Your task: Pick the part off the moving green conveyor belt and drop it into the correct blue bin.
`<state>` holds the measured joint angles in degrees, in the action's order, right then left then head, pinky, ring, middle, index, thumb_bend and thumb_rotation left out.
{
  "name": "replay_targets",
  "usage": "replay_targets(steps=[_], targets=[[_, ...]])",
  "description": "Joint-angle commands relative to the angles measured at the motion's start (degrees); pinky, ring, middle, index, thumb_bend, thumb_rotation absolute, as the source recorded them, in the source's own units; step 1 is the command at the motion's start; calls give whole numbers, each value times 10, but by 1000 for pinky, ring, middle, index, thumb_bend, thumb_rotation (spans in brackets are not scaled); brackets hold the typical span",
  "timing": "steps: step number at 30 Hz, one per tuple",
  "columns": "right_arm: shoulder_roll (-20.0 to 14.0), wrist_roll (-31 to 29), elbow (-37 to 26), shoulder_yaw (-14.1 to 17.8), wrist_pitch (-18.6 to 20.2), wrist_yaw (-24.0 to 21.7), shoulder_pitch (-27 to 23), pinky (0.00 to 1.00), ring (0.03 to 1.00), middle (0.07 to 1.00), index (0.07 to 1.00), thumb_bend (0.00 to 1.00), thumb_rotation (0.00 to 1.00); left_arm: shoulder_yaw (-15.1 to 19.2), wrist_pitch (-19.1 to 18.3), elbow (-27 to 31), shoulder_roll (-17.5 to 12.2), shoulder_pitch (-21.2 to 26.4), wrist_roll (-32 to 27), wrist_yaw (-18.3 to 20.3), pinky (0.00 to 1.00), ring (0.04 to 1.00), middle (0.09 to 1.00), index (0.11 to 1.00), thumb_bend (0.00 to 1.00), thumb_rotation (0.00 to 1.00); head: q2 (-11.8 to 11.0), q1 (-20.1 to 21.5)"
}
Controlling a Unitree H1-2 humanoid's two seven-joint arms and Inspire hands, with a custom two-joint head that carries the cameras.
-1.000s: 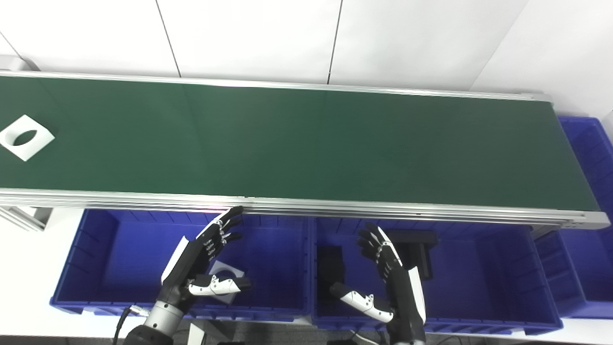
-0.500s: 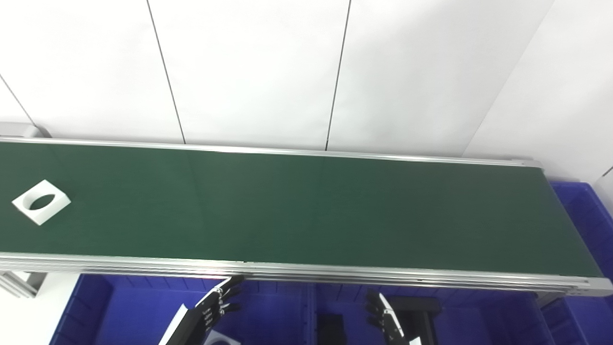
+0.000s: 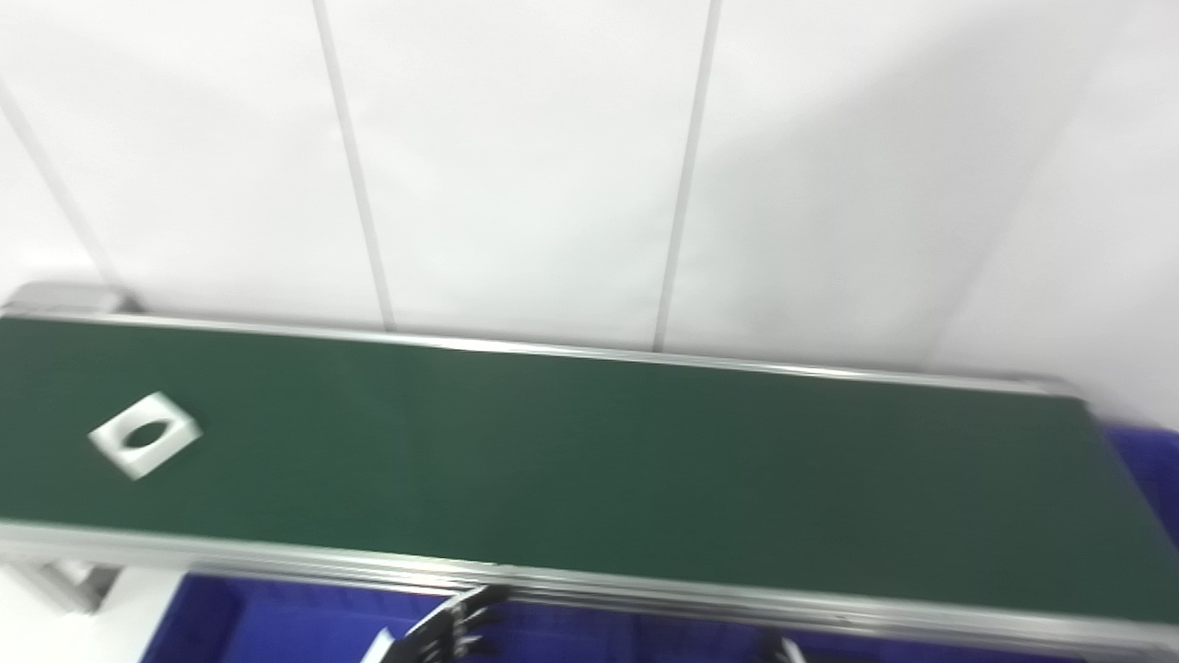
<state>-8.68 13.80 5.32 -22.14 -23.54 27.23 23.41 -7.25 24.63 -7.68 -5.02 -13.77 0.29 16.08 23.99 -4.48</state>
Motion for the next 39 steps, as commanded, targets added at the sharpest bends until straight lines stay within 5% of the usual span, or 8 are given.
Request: replay_targets(steps=[1, 8, 16, 20, 29, 39], targets=[[-10, -12, -12, 0, -34, -6, 1, 919, 927, 955, 993, 790, 326, 0, 23, 37, 4, -2, 6, -22, 667, 797, 850, 785, 915, 315, -6, -27], [-22, -30, -7, 2, -34, -3, -3, 987, 957, 966, 1000, 736, 260, 16, 23, 109, 1, -1, -18, -30, 688, 793, 817, 763, 943, 329, -13, -65], [-25, -45, -2, 9, -34, -9, -5, 1000, 946, 972, 1000, 720, 254, 40, 23, 165, -41, 16, 30, -64, 682, 785, 827, 784, 927, 334, -5, -81], [-24, -61, -7, 16, -34, -25, -3, 1000, 966, 973, 1000, 728, 261, 50, 23, 164, -71, 33, -4, -45, 725, 821, 854, 796, 936, 265, 5, -77], [-27, -59, -11, 21, -34, -37, -10, 1000, 962, 965, 1000, 646, 246, 79, 22, 188, -127, 80, 47, -68, 763, 866, 889, 848, 1000, 279, 17, -93], [-25, -81, -21, 41, -34, -74, -10, 1000, 965, 975, 1000, 636, 304, 121, 0, 202, -199, 150, 131, -54, 813, 902, 939, 908, 882, 263, 40, -107]])
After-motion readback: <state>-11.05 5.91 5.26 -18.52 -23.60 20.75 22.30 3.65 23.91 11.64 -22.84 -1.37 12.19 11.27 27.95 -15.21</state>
